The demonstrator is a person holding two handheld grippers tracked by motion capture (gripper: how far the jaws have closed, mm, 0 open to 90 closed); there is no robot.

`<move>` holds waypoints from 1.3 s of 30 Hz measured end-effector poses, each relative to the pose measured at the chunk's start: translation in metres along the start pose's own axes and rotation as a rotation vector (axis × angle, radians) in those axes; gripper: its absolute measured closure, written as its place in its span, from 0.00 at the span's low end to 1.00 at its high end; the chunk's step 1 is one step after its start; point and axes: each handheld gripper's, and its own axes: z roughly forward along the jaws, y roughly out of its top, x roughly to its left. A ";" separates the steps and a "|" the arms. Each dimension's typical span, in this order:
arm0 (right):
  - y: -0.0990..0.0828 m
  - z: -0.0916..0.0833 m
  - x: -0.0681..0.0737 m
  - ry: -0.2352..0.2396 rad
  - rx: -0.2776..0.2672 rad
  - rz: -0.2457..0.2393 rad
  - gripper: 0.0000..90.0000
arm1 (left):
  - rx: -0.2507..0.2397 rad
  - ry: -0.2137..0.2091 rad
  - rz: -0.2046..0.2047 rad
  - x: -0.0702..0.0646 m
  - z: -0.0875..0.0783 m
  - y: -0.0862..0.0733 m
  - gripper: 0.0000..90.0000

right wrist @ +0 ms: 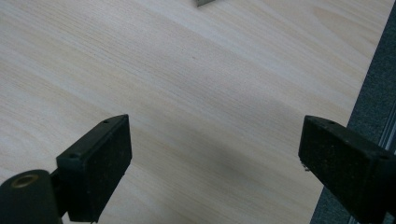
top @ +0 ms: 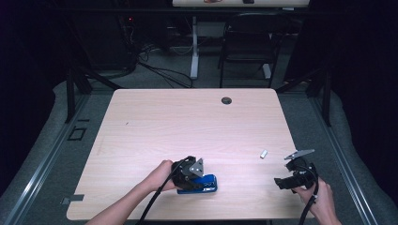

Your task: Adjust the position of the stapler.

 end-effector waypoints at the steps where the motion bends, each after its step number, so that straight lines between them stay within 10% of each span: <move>1: 0.000 0.000 0.000 0.000 0.004 -0.005 0.10 | -0.001 -0.004 -0.001 0.000 0.000 0.000 0.73; 22: 0.000 -0.001 0.000 0.005 0.004 -0.004 0.10 | 0.006 -0.032 0.035 0.009 0.016 0.013 0.73; 29: 0.000 0.000 0.001 0.010 0.001 -0.006 0.10 | -0.034 -0.022 -0.015 0.010 0.017 0.010 0.71; 39: 0.000 -0.002 0.002 0.010 -0.001 -0.011 0.10 | -0.109 0.032 -0.138 0.015 0.007 0.008 0.35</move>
